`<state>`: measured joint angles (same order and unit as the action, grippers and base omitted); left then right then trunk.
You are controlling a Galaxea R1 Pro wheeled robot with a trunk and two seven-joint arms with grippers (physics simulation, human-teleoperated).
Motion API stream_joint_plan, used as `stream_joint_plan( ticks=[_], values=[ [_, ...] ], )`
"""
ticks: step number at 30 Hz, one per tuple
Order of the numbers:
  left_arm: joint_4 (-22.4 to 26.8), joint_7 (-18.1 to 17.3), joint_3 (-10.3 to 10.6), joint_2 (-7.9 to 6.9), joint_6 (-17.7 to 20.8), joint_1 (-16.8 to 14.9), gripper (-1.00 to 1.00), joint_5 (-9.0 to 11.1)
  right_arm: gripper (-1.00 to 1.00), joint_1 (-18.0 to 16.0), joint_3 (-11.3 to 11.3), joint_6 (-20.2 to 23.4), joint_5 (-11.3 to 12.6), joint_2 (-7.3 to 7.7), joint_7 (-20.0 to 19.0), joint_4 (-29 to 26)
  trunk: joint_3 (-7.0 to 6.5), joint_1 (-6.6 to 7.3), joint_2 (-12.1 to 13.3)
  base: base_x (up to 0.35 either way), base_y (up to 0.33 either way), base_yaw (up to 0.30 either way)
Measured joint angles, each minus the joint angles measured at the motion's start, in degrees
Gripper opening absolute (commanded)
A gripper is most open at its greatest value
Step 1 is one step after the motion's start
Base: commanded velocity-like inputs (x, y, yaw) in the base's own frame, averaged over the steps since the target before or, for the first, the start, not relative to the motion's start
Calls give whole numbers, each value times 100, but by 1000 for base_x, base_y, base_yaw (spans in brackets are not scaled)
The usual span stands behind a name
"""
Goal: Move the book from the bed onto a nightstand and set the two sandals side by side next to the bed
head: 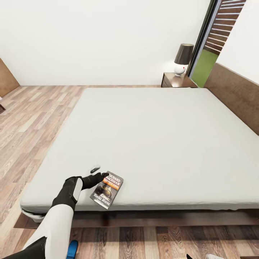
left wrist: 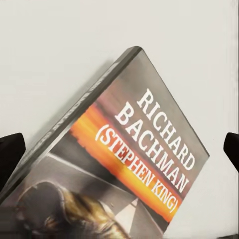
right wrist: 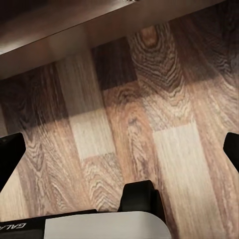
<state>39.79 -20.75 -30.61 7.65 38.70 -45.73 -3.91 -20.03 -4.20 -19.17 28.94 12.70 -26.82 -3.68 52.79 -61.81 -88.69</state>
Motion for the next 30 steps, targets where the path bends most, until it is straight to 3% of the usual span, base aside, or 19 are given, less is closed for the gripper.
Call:
stream_joint_plan(
  ticks=[3,7,30],
  values=[
    [1,-3,-7,-5,-13,0,100,199,100,2,1,0,0,1,0,0,-1,1,1,0,0,0],
    [3,-6,-11,-7,-32,0,100,289,100,2,1,0,0,2,0,0,-1,1,1,0,0,0],
    [4,-7,-11,-8,-36,0,100,312,100,1,0,0,0,0,0,0,-1,1,1,0,0,0]
  ],
)
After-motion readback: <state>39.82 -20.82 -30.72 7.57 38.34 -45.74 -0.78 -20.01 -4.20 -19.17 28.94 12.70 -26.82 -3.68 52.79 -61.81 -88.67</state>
